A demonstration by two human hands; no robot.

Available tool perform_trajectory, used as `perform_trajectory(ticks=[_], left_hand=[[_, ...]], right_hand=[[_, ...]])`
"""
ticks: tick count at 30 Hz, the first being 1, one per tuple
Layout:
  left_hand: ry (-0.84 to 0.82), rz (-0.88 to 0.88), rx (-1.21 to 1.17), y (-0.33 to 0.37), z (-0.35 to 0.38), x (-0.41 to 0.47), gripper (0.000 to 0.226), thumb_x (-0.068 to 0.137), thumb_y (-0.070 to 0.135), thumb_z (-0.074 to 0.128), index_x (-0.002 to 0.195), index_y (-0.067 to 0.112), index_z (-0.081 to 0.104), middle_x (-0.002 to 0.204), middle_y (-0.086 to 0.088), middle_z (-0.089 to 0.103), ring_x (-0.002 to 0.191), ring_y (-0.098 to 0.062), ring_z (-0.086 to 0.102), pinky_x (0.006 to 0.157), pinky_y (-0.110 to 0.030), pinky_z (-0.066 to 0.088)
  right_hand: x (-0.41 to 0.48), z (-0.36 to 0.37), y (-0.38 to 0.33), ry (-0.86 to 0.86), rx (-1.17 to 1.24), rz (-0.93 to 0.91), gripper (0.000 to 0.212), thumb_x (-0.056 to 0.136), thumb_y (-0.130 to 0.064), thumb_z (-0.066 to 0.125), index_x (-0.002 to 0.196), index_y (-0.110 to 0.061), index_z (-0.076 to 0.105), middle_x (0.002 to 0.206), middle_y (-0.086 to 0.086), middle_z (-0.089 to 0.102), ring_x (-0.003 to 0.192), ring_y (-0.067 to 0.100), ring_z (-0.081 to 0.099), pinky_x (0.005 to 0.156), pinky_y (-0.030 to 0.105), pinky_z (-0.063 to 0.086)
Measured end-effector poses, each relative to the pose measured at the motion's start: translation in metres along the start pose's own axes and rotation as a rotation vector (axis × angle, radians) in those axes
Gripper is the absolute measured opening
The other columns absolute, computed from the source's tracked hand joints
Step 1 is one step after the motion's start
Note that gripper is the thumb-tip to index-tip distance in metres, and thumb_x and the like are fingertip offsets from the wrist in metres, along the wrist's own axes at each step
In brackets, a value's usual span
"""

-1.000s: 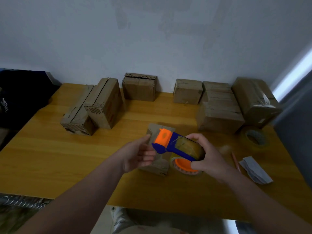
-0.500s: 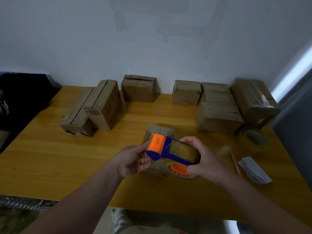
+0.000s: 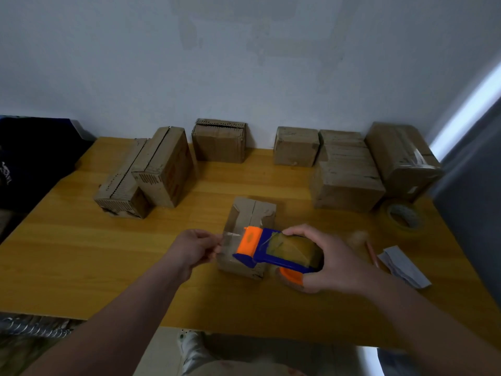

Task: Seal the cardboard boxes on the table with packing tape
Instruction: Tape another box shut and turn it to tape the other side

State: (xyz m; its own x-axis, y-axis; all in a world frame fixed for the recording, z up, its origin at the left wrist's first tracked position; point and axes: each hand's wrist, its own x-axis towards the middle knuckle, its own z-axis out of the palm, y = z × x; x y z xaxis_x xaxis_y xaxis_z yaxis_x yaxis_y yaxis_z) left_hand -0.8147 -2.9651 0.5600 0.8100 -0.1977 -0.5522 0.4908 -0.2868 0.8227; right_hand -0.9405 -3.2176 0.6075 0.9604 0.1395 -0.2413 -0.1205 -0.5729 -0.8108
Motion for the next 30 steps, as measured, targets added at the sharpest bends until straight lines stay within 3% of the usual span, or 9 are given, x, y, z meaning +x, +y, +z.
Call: perform_trajectory(ticks=[2,4,5,10,13,19,26,30], left_hand=[[0.105,0.053,0.071,-0.007,-0.017,0.002,0.017,0.091,0.015,0.064,0.081,0.002,0.067,0.068,-0.008,0.061,0.06,-0.017,0.051,0.054,-0.023,0.048],[0.129,0.092,0.143,-0.014,-0.028,0.003,0.02,0.091,0.018,0.065,0.079,0.003,0.068,0.072,-0.01,0.064,0.063,-0.021,0.053,0.06,-0.028,0.047],[0.125,0.108,0.182,-0.018,-0.028,0.002,0.021,0.091,0.019,0.066,0.078,0.003,0.068,0.073,-0.011,0.065,0.064,-0.021,0.054,0.061,-0.03,0.047],[0.213,0.152,0.319,-0.032,-0.013,0.003,0.029,0.088,0.025,0.069,0.068,0.004,0.068,0.075,-0.02,0.068,0.063,-0.024,0.055,0.065,-0.041,0.051],[0.251,0.164,0.355,-0.038,-0.011,0.005,0.031,0.088,0.027,0.069,0.066,0.006,0.068,0.074,-0.018,0.068,0.063,-0.026,0.056,0.065,-0.044,0.052],[0.258,0.161,0.378,-0.044,-0.006,0.01,0.035,0.091,0.029,0.066,0.062,0.009,0.065,0.072,-0.017,0.067,0.061,-0.026,0.054,0.056,-0.034,0.042],[0.264,0.171,0.366,-0.05,-0.002,0.012,0.037,0.092,0.028,0.064,0.06,0.009,0.064,0.064,-0.016,0.062,0.057,-0.026,0.05,0.053,-0.031,0.036],[0.259,0.156,0.375,-0.055,0.0,0.014,0.034,0.093,0.029,0.063,0.065,0.011,0.066,0.074,-0.018,0.067,0.069,-0.035,0.059,0.061,-0.04,0.046]], right_hand=[[-0.01,-0.008,0.004,0.013,-0.075,0.021,0.069,0.07,-0.02,0.081,0.119,-0.051,0.043,0.11,-0.012,0.056,0.09,0.002,0.061,0.079,0.015,0.054],[-0.017,-0.013,0.006,0.01,-0.17,0.044,0.064,0.073,-0.018,0.08,0.115,-0.047,0.042,0.103,-0.016,0.057,0.089,-0.011,0.055,0.072,-0.003,0.04],[-0.019,-0.013,0.008,0.003,-0.193,0.056,0.064,0.073,-0.017,0.079,0.115,-0.047,0.041,0.101,-0.018,0.056,0.088,-0.016,0.053,0.07,-0.005,0.037],[-0.016,-0.006,0.015,-0.011,-0.207,0.077,0.067,0.069,-0.023,0.082,0.111,-0.056,0.041,0.106,-0.02,0.055,0.089,-0.006,0.061,0.072,0.021,0.058],[-0.015,-0.004,0.018,-0.03,-0.224,0.097,0.07,0.07,-0.021,0.082,0.116,-0.053,0.039,0.106,-0.02,0.052,0.09,0.001,0.061,0.071,0.02,0.057],[-0.011,-0.002,0.025,-0.049,-0.219,0.122,0.069,0.071,-0.018,0.081,0.118,-0.05,0.041,0.108,-0.016,0.052,0.091,0.007,0.061,0.066,0.018,0.056],[-0.004,0.001,0.039,-0.046,-0.252,0.117,0.072,0.068,-0.023,0.081,0.113,-0.059,0.037,0.117,-0.021,0.049,0.101,0.002,0.057,0.081,0.031,0.058],[-0.001,0.005,0.048,-0.044,-0.295,0.145,0.074,0.067,-0.024,0.08,0.116,-0.058,0.036,0.124,-0.012,0.049,0.105,0.006,0.056,0.083,0.032,0.057]])
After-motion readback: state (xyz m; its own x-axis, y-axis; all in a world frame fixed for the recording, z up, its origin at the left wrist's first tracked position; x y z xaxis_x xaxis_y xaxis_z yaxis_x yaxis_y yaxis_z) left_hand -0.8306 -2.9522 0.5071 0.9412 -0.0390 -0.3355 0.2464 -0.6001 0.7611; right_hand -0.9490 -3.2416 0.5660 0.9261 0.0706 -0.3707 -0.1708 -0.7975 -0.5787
